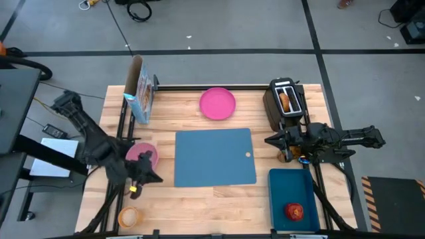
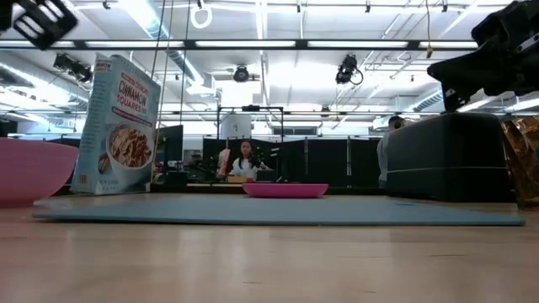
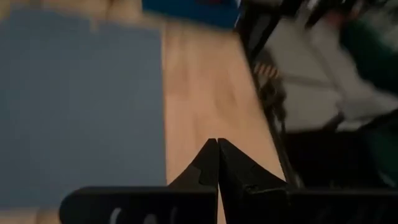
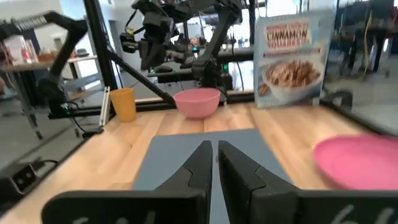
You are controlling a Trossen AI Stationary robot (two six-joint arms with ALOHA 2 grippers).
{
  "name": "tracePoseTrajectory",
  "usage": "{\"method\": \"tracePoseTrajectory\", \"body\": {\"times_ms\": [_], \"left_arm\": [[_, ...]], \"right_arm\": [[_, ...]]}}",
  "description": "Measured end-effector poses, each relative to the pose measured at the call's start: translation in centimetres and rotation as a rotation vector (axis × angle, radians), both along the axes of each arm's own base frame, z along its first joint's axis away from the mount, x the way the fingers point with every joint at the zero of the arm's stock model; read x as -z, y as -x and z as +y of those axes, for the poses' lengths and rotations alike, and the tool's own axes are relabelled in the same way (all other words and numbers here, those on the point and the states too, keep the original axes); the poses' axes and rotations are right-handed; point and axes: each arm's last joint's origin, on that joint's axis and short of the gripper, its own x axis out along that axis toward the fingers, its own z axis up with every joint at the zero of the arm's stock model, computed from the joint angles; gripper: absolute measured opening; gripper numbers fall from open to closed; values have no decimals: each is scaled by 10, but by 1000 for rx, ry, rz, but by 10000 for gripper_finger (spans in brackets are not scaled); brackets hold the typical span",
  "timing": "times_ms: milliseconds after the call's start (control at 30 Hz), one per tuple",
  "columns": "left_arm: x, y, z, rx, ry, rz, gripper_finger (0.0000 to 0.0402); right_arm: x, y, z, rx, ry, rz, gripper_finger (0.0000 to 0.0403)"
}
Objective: Arrange a breakfast setting
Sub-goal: Put the pink bowl on the blue placemat
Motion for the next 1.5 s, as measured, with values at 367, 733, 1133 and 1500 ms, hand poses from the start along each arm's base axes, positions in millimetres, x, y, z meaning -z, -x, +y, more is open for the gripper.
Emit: {"method": "tracePoseTrajectory", "body": {"times_ms": [367, 733, 1133, 1500], "left_arm": [[-20, -7, -11, -125, -88, 320, 26], [18, 13, 2, -428, 14, 578, 121], [45, -6, 14, -527, 20, 574, 202], [75, -24, 7, -548, -140, 677, 183]], "right_arm": [[-15, 1, -1, 8, -87, -155, 34], [-74, -12, 13, -84, 18, -150, 34], [-116, -72, 37, -123, 121, 39, 54], [-106, -90, 41, -128, 160, 107, 61]]}}
